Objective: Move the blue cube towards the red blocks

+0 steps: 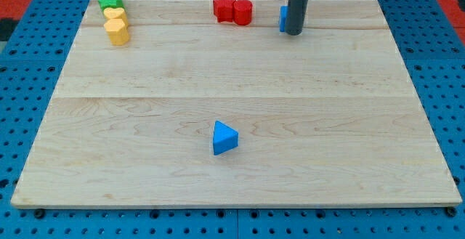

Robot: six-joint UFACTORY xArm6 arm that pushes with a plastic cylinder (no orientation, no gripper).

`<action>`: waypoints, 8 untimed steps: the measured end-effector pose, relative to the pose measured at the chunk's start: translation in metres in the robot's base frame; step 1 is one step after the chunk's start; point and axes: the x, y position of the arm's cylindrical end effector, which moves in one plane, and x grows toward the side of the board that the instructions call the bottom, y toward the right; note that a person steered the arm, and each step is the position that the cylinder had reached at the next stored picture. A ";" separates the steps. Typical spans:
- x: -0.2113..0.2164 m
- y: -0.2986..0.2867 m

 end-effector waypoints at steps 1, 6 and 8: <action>-0.012 0.030; -0.025 0.019; -0.023 -0.015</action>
